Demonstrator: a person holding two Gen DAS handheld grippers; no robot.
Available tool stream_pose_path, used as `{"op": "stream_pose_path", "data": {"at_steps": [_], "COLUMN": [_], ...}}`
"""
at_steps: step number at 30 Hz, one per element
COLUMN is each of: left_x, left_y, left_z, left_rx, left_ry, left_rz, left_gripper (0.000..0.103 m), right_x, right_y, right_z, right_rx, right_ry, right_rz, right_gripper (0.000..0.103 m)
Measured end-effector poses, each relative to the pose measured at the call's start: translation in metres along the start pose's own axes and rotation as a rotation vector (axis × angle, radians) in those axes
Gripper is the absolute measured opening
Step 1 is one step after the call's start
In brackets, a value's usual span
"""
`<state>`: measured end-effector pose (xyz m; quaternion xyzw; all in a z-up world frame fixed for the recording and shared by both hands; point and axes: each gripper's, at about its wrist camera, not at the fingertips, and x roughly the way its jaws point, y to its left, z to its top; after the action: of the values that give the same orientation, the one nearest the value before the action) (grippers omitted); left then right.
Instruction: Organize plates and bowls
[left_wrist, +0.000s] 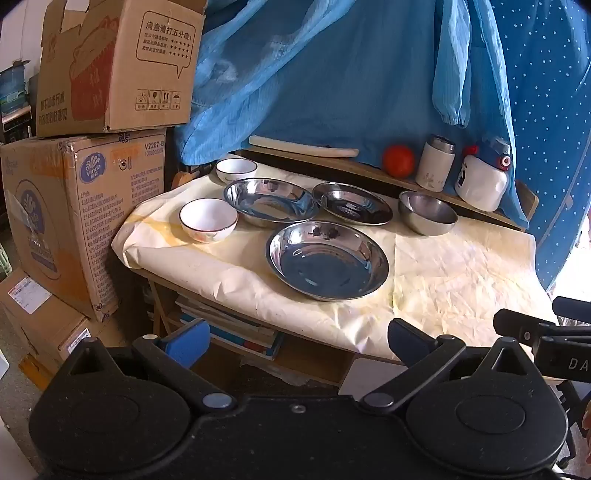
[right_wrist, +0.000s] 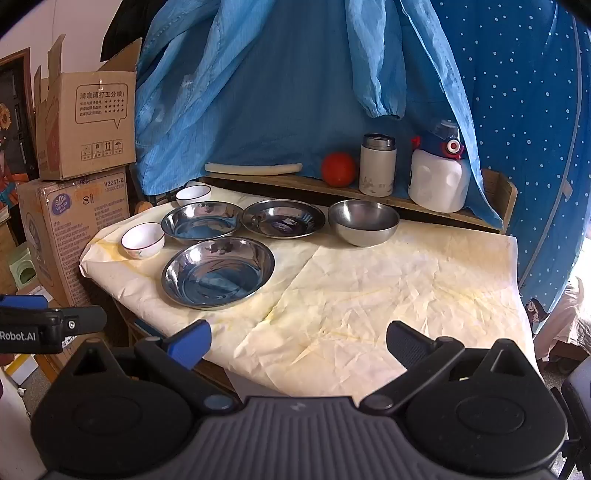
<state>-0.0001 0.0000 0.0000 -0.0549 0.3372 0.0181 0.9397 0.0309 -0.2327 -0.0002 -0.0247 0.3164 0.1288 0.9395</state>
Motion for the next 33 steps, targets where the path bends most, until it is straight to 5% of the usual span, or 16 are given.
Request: {"op": "stream_pose_path", "data": {"at_steps": [33], "left_x": [0.0042], "left_y": [-0.0001], "left_z": [0.0007], "left_rx": [-0.013], "left_ry": [0.002], "left_rz": [-0.009], "left_gripper": [0.102], "right_x": [0.0029], "right_y": [0.0019], "right_z": [0.0017], "right_rx": [-0.002], "right_ry": [0.003], "right_rz": [-0.001], "right_gripper": [0.103]}}
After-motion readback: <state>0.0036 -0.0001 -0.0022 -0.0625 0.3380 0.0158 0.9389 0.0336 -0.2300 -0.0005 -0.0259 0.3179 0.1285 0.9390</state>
